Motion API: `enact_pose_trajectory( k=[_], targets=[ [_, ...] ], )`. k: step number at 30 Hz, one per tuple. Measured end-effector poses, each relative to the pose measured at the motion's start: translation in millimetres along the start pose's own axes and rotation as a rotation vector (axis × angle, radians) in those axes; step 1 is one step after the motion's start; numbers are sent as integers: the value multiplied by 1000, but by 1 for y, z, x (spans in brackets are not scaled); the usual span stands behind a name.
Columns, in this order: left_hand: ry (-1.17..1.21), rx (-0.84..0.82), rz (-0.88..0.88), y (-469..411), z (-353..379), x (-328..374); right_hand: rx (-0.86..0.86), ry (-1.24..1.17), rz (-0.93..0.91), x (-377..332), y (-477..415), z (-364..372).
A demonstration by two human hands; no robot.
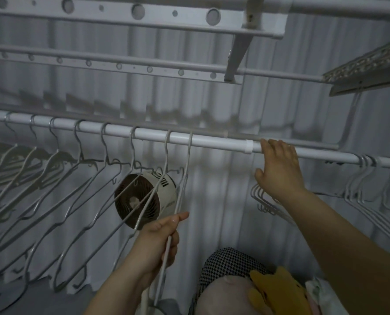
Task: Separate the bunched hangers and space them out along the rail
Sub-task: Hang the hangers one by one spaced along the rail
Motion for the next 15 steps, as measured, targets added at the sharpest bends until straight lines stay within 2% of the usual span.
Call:
enact_pose_trajectory(
  k=[7,10,12,13,15],
  targets=[
    [-74,-21,-21,1,3,-4,-15,14,0,1,1,-1],
    [-219,27,-14,5,-2,1,-19,16,-13,0,0,0],
    [-484,162,68,14,-12,14,-13,14,-21,-1,0,-1],
    [-662,279,173,20,-19,24,-11,17,-24,-1,-1,-1],
    [-1015,601,500,43,-26,53,-7,21,-29,-2,-1,-1]
  ],
)
Point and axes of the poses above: each hand's wrist, its own y-axis away from the middle knuckle, its own z-axis out of the palm, x = y × z, the point moved 7 cm from there along -y, towards the middle knuckle, and after that the axes turned 5 degrees about -z, right-handed, at the moved point
